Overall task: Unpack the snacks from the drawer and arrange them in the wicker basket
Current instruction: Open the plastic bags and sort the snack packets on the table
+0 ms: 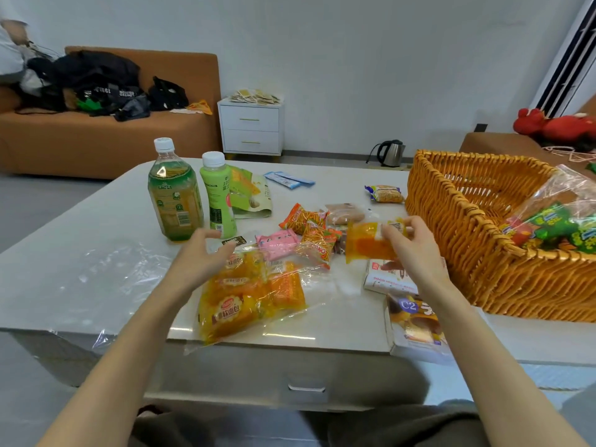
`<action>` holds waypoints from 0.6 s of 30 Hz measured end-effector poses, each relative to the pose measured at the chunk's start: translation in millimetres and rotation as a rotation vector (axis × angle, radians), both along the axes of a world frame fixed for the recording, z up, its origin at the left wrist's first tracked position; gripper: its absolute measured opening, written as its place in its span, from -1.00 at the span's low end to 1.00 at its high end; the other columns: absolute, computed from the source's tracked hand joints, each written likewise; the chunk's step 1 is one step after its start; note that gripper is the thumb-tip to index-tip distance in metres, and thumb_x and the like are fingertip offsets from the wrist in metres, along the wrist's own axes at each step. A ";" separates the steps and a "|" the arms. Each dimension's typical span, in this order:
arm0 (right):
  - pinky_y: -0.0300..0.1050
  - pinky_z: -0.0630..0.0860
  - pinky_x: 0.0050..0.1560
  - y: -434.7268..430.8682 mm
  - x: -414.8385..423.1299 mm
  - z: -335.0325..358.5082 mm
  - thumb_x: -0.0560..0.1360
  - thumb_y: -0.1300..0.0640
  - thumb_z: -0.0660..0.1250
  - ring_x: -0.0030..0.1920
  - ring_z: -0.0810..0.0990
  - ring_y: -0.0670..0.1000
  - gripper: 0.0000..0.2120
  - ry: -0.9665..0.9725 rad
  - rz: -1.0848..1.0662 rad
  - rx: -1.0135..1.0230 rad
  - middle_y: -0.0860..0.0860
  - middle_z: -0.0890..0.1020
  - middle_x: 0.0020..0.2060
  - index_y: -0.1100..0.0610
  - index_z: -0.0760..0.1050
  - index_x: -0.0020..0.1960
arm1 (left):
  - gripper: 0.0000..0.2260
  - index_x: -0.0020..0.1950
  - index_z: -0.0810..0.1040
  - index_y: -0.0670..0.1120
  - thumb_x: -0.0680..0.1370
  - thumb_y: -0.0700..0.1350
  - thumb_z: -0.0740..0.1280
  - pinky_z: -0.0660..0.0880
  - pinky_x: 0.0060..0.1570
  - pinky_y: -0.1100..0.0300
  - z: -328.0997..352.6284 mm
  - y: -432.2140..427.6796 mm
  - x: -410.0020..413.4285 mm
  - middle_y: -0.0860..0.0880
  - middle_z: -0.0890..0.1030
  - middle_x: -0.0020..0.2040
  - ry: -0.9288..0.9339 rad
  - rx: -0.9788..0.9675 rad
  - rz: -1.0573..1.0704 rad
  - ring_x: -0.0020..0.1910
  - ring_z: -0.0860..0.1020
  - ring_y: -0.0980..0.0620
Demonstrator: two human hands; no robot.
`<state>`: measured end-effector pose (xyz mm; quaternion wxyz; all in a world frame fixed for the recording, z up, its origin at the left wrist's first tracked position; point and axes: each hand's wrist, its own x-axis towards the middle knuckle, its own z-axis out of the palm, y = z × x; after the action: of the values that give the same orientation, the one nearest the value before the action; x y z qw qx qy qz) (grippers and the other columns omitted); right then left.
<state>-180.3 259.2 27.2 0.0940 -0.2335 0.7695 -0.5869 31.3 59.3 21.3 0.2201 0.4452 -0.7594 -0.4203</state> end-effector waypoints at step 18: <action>-0.03 0.64 0.01 -62.4 40.4 -24.6 0.60 0.27 0.22 0.15 0.60 0.18 -0.75 -0.996 0.675 -0.068 0.22 0.61 0.13 0.27 0.46 0.26 | -0.48 0.55 0.15 -0.10 0.62 -0.20 0.24 0.39 0.06 0.12 -18.2 -8.5 -3.1 -0.16 0.27 0.50 -0.021 0.332 0.008 0.38 0.37 -0.14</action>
<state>-139.9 196.8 2.6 0.6167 -0.1650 0.4972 -0.5875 28.2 50.8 3.1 0.1373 0.4826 -0.6801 -0.5346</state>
